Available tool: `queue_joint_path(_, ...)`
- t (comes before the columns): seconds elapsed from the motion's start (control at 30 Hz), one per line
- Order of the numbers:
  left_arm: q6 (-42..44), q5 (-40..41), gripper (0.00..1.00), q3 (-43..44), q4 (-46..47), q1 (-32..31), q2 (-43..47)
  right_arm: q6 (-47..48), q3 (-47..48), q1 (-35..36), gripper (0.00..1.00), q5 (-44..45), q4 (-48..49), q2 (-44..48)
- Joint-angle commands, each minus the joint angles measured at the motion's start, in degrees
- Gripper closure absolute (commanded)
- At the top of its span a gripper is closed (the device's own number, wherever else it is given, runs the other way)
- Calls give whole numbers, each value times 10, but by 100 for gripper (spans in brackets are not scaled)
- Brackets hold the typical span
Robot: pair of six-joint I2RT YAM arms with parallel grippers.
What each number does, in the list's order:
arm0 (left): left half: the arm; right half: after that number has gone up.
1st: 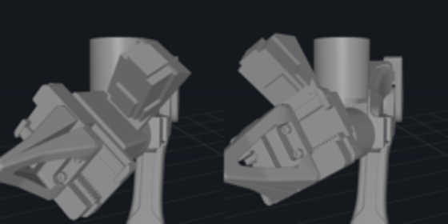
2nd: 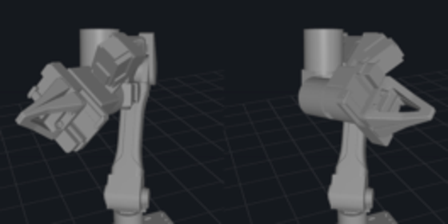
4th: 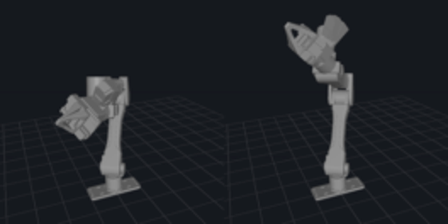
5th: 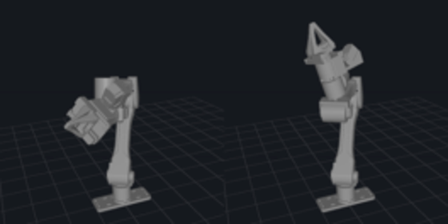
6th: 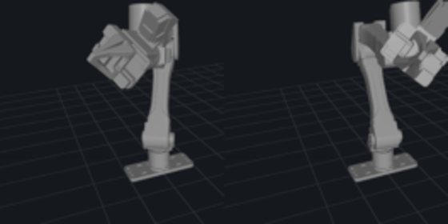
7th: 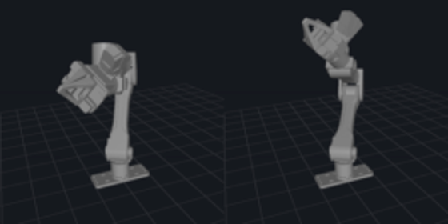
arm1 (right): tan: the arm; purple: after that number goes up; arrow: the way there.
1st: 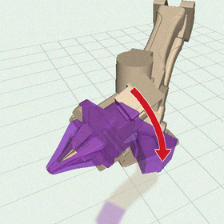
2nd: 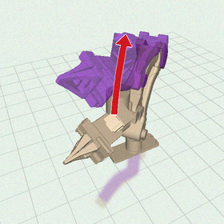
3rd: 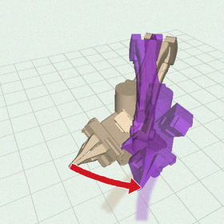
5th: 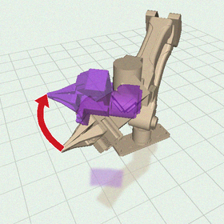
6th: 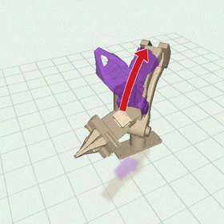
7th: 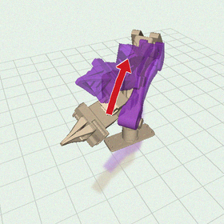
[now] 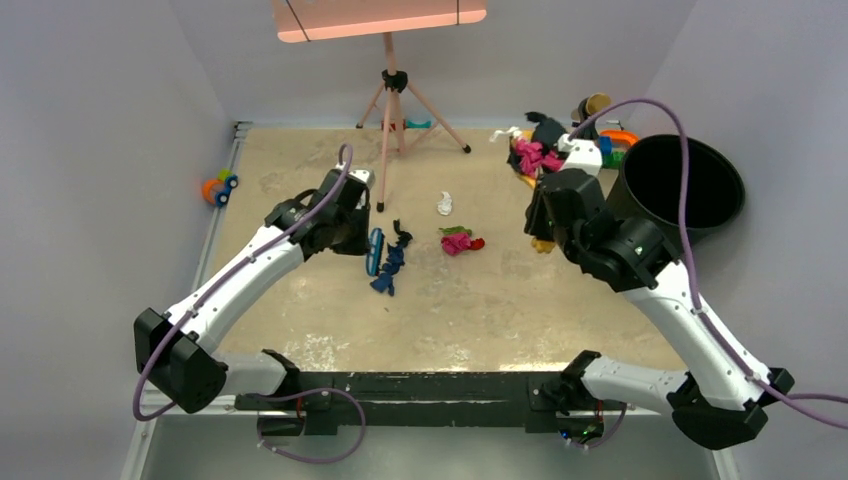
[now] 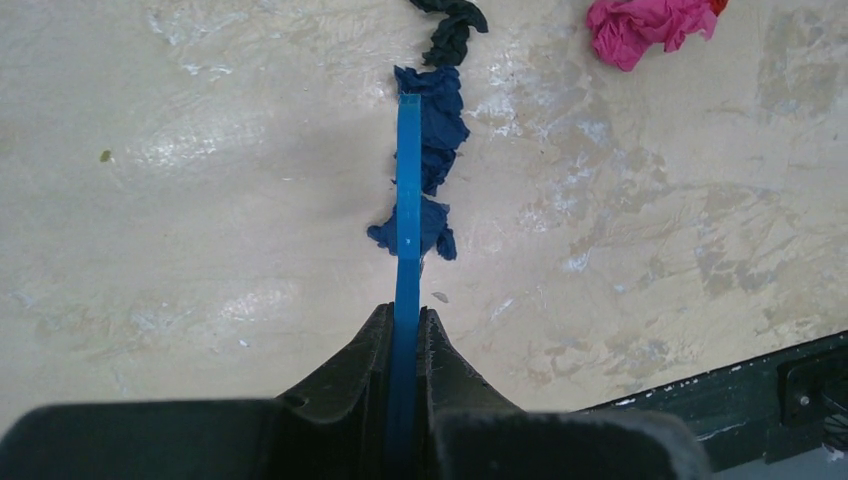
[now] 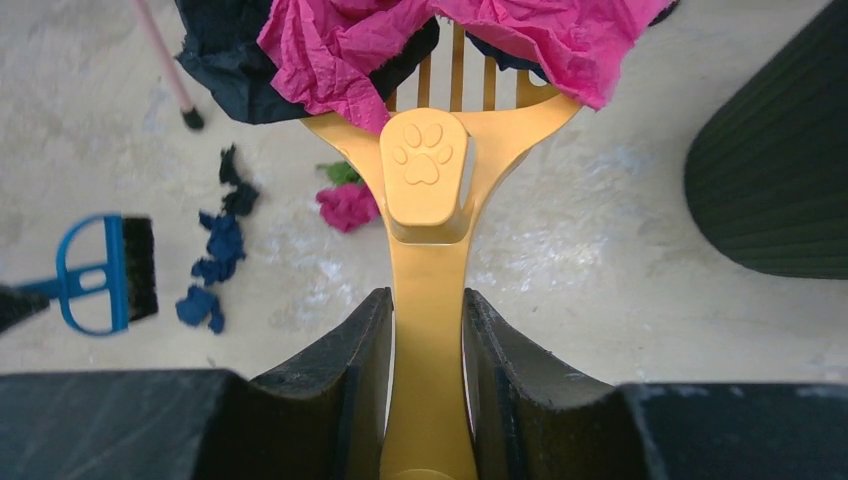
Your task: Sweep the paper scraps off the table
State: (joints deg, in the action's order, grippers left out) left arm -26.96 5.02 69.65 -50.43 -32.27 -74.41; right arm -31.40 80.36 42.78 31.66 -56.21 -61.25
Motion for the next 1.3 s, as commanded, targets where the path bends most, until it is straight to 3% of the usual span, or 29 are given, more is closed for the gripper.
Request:
queue_joint_path(0.0,-13,-40,100,-27,59,-12,7,19,71,-58,100,40,-44,-3)
queue_joint_path(0.33,-35,-65,100,-70,124,-27,6,29,120,-251,100,3,-68,0)
queue_joint_path(0.63,-56,-35,100,-138,213,-27,66,28,107,-409,100,-120,-25,-21)
queue_joint_path(0.97,-65,-35,100,-181,261,-28,110,-67,63,-583,100,-332,57,-27)
queue_joint_path(1.27,-57,-11,100,-208,290,-28,128,-196,-24,-684,100,-530,172,-1)
